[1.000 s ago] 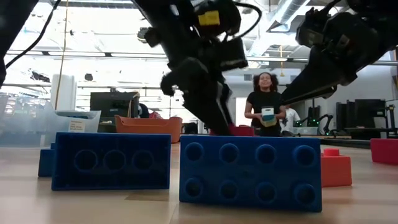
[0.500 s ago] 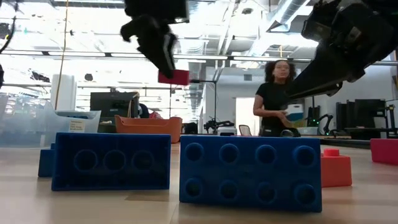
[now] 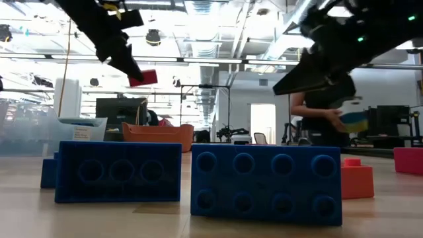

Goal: Sort blocks
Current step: Put the wooden red block into the blue bin

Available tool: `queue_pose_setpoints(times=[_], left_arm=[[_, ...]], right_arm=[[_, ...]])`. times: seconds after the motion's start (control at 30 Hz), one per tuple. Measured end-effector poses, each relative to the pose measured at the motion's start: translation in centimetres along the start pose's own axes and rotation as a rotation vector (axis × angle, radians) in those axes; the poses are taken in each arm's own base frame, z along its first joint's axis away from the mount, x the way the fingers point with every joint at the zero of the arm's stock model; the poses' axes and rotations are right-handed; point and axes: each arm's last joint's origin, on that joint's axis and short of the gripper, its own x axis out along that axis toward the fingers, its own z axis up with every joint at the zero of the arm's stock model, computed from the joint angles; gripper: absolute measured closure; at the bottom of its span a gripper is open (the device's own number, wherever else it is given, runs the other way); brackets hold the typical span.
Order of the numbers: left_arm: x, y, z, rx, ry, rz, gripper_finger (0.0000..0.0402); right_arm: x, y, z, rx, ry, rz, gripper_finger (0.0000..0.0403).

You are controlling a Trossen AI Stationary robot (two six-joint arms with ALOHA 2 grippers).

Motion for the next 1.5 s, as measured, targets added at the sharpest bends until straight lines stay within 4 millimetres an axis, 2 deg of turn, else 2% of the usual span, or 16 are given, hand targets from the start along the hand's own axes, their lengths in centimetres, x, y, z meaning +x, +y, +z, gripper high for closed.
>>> queue_pose_setpoints(times=[0.2,0.47,0.7,0.87,1.0,1.13,1.3,1.5], left_arm=[[-1.2,0.7,-1.9,-0.042,-0.032,0.039,0.0277],[-1.1,0.6,-3.2,-0.105,-0.141,0.069,0.0277],[-0.7,0.9,-2.2,-0.109,-0.240,0.116,0.0277],[1.4,2.6,-1.9,-0.129,-0.224,0.201,0.0277],[3.5,4.2,-2.5,-0.193,-0.174,0.179,0.0277],[4.3,5.1,-2.9,-0.229,-0.138,0.205,0.0277],[3.7,5.2,-3.0,-0.234,-0.146,0.210,0.0277],[2.9,4.9,-3.4,-0.212,-0.096,0.246,0.0277]], right_arm=[[1.5,-1.7,1.9,0.065,0.001,0.025,0.0294],[2.4,-2.5,5.3,-0.035,-0.064,0.009,0.0294],[4.1,-5.0,4.9,-0.045,0.012,0.025,0.0294],[5.9,-8.4,5.2,-0.074,0.006,0.102,0.0294],[7.2,-10.9,4.8,-0.114,0.008,0.112,0.0294],[8.1,-12.6,4.2,-0.154,0.029,0.085,0.0294],[7.7,-13.5,4.9,-0.126,-0.008,0.057,0.0294],[6.8,-13.1,7.0,-0.134,-0.126,0.066,0.0294]])
